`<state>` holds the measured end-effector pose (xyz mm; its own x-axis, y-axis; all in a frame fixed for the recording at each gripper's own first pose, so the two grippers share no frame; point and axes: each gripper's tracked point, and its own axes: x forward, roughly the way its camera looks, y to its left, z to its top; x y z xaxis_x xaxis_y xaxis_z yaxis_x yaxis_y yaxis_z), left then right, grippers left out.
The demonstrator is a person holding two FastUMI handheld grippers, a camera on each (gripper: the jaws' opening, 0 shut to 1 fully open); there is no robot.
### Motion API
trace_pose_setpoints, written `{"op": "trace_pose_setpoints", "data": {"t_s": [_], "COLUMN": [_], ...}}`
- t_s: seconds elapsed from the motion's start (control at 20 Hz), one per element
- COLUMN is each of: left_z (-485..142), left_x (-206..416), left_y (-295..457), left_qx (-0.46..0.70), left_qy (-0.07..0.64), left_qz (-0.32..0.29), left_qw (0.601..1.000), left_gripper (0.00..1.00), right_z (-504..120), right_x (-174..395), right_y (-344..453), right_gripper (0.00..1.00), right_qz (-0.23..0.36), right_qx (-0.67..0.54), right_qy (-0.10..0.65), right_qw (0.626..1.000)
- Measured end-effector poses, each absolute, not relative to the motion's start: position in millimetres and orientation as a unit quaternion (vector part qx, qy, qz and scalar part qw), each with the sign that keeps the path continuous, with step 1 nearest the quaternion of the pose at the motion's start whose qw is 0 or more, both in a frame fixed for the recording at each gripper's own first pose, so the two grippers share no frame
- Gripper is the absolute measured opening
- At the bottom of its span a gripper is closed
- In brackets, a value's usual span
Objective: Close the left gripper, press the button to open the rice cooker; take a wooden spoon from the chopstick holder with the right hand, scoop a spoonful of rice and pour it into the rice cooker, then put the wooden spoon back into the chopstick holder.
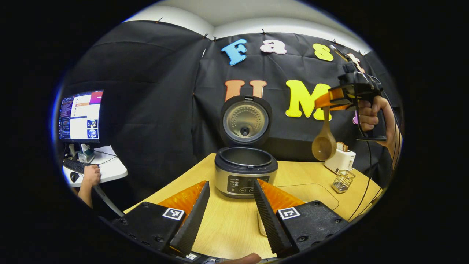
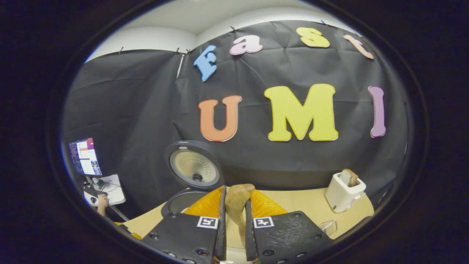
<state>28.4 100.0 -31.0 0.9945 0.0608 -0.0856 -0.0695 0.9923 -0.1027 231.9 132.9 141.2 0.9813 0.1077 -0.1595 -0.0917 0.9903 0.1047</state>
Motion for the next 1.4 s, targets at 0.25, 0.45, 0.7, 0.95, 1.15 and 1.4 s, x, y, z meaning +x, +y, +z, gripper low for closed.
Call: {"op": "trace_pose_setpoints", "data": {"t_s": [0.25, 0.45, 0.7, 0.95, 1.15, 1.4], "left_z": [-30.6, -36.9, -39.1, -38.1, -26.6, 0.6], "left_x": [33.4, 39.4, 42.1, 43.2, 39.8, 34.9], "left_y": [79.3, 72.4, 65.2, 63.0, 62.3, 64.8], "left_qx": [-0.049, -0.044, -0.048, -0.044, -0.056, -0.038], "left_qy": [0.037, 0.044, 0.046, 0.044, 0.031, 0.009], "left_qz": [0.020, 0.022, 0.017, 0.017, 0.026, 0.038], "left_qw": [0.998, 0.998, 0.998, 0.998, 0.998, 0.999], "left_gripper": [0.78, 0.78, 0.78, 0.78, 0.78, 0.78], "right_z": [118.8, 58.8, 11.1, -41.7, -54.8, -36.4], "right_x": [229.6, 251.0, 268.9, 275.9, 275.4, 269.7], "right_y": [15.5, -84.0, -109.7, -127.5, -153.1, -168.5], "right_gripper": [0.18, 0.20, 0.20, 0.22, 0.22, 0.35], "right_qz": [-0.033, -0.114, -0.118, -0.116, -0.129, -0.144], "right_qx": [0.062, 0.071, 0.121, 0.207, 0.224, 0.200], "right_qy": [0.081, 0.107, 0.129, 0.178, 0.174, 0.146], "right_qw": [0.994, 0.985, 0.977, 0.955, 0.950, 0.958]}}
